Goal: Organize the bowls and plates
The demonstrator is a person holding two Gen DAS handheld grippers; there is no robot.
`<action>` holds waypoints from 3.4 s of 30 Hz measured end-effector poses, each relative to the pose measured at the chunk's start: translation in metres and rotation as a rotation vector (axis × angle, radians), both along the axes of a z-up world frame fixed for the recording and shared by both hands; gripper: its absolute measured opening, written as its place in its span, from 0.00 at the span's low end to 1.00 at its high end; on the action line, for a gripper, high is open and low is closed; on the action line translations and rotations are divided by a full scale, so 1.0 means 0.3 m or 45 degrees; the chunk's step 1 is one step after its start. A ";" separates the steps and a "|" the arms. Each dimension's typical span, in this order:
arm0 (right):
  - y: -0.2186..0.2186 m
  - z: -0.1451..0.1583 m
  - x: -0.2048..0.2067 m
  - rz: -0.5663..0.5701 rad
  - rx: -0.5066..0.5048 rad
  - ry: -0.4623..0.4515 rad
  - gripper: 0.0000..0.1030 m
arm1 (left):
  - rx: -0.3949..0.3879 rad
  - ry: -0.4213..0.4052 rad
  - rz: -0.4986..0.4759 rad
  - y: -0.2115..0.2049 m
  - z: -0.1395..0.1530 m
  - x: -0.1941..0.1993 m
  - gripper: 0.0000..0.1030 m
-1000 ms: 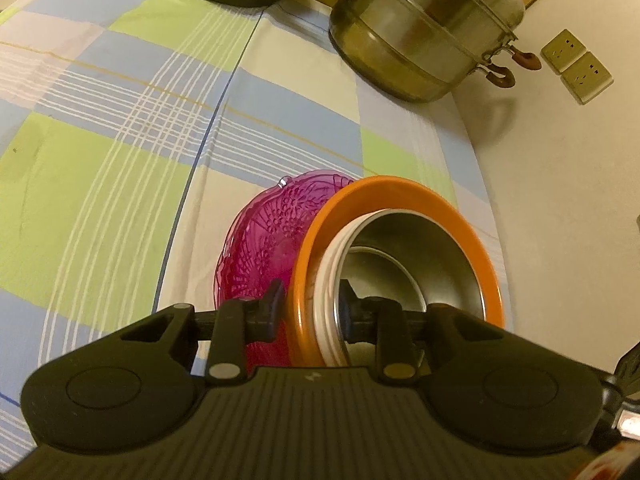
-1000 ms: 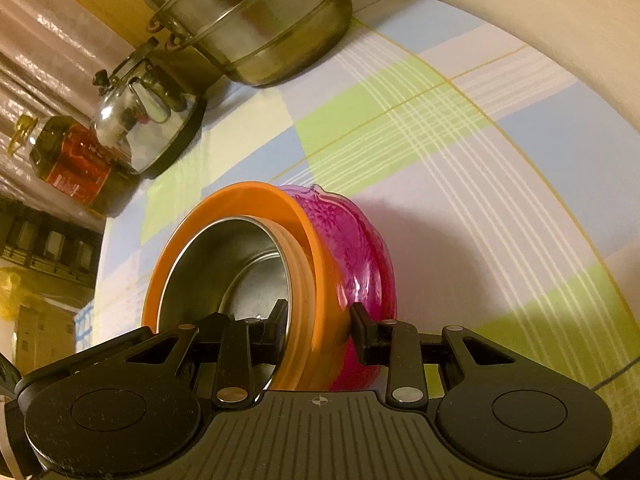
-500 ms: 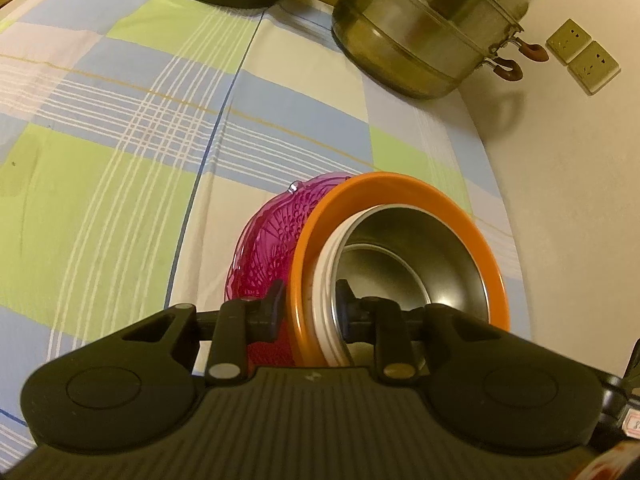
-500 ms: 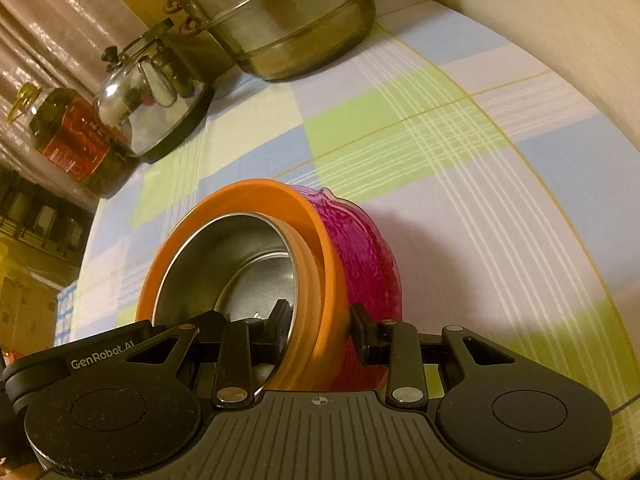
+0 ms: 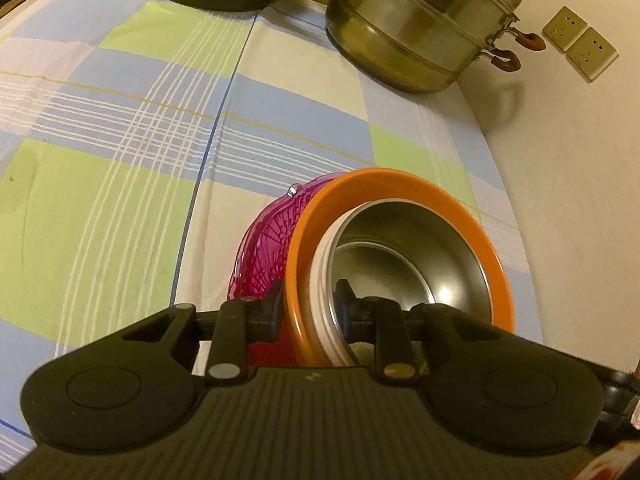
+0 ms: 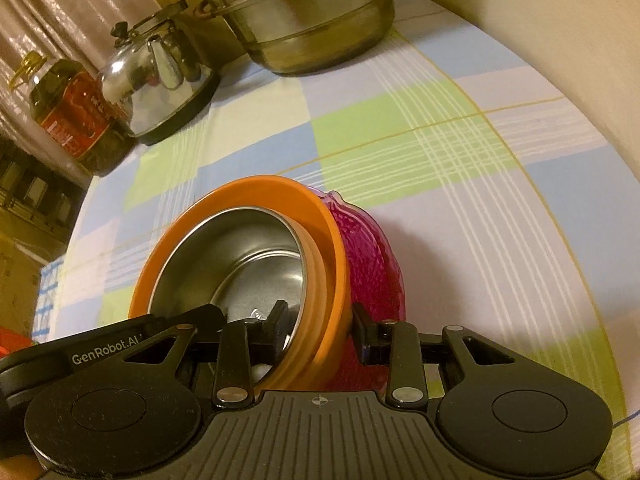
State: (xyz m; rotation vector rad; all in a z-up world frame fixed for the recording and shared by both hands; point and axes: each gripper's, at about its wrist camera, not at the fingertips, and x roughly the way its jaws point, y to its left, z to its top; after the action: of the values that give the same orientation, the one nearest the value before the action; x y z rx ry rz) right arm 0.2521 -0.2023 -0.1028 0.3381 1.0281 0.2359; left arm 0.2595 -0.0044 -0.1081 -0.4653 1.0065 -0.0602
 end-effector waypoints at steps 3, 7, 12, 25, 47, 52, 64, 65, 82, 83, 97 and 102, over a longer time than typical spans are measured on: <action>0.004 0.005 -0.006 0.008 -0.019 -0.012 0.33 | -0.006 -0.005 -0.001 -0.001 0.002 -0.003 0.23; -0.001 0.012 -0.008 0.007 -0.011 -0.028 0.36 | -0.010 -0.013 0.001 -0.001 0.008 -0.008 0.23; -0.011 0.041 -0.014 -0.002 0.007 -0.075 0.40 | -0.020 -0.028 0.014 0.007 0.018 -0.014 0.24; -0.029 0.065 -0.052 -0.023 0.037 -0.093 0.41 | -0.030 -0.058 0.030 0.030 0.051 -0.052 0.24; -0.039 0.145 -0.166 -0.010 -0.022 -0.158 0.42 | 0.065 -0.124 0.036 0.005 0.141 -0.197 0.43; -0.037 0.170 -0.198 -0.002 -0.041 -0.182 0.45 | 0.089 -0.137 0.032 -0.002 0.164 -0.233 0.53; -0.064 0.211 -0.281 -0.014 -0.075 -0.223 0.65 | 0.174 -0.169 0.039 -0.014 0.210 -0.318 0.72; -0.066 0.213 -0.287 -0.015 -0.076 -0.225 0.66 | 0.182 -0.171 0.040 -0.016 0.213 -0.323 0.74; -0.090 0.225 -0.405 0.003 -0.193 -0.307 0.67 | 0.304 -0.210 0.016 -0.046 0.230 -0.438 0.80; -0.090 0.223 -0.411 0.010 -0.196 -0.306 0.67 | 0.306 -0.208 0.017 -0.045 0.231 -0.443 0.80; -0.078 0.216 -0.533 0.094 -0.205 -0.296 0.67 | 0.325 -0.174 0.002 -0.057 0.242 -0.555 0.81; -0.071 0.222 -0.584 0.124 -0.208 -0.297 0.67 | 0.322 -0.172 -0.009 -0.069 0.246 -0.607 0.81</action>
State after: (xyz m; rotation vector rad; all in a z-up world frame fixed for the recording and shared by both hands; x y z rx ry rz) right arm 0.0769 -0.2236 -0.0362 0.1089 0.8281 0.2707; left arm 0.0774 -0.0251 -0.0344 -0.2232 0.8688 0.0291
